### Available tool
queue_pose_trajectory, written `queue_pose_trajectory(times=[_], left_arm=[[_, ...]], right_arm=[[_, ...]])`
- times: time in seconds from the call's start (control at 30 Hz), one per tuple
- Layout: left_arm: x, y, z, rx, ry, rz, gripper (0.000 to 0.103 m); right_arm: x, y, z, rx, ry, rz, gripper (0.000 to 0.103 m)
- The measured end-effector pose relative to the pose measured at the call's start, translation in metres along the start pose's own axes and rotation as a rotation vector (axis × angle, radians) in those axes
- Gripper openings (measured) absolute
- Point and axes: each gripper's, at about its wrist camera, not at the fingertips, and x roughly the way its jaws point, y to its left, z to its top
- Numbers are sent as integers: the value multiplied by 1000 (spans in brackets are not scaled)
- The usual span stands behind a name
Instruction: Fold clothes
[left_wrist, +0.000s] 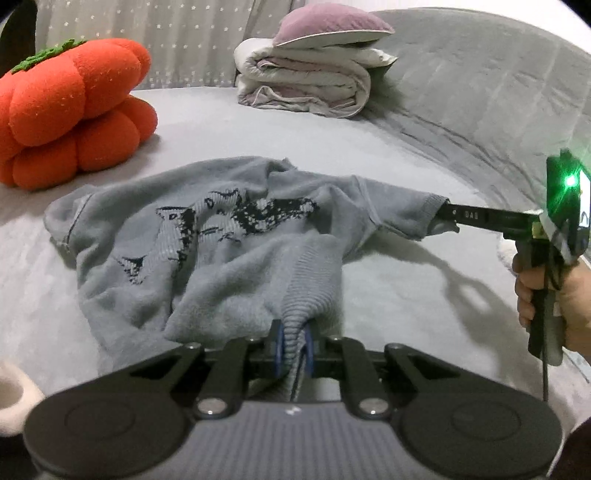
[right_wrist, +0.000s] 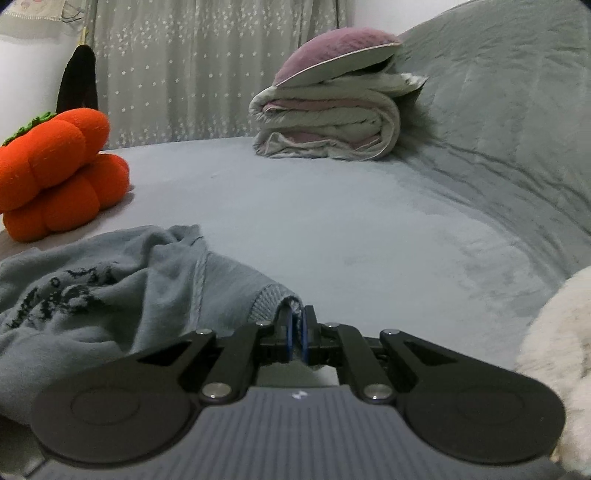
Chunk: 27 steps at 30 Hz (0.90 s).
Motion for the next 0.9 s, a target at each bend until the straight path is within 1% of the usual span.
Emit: queue_pose_trajectory(times=[0.2,0.37,0.57,0.7,0.73,0.77,0.8,0.83,0.87,0.9], left_arm=[[-13,8,-2,-6,-6,-38,11],[-20,15,-4,-4,-6,-59,11],[-12,23,-6,-16,41,-61,11],[-8,25,-7,-30,65,-70,13],[-9,27,-7,-38,68,-76,13],[-9,28,-7,-46,69,-82,16],[-11,29,-6,-56,63,-84,21],[-12,30,-6,-67,58,-86,25],[-14,31,-5,-78,52,-89,32],[-15,32,-3,-90,41,-93,40]], right_arm=[[-4,-19,-3,-2,4,-24,4],[-2,-25,-5,-1,28,-26,4],[5,-28,-8,5,78,-11,4],[8,-29,-10,27,112,12,8],[7,-29,-10,32,116,16,14],[6,-28,-11,37,120,17,15],[6,-28,-11,41,122,15,15],[5,-28,-11,47,125,14,16],[4,-29,-11,57,129,18,16],[3,-29,-10,69,133,22,20]])
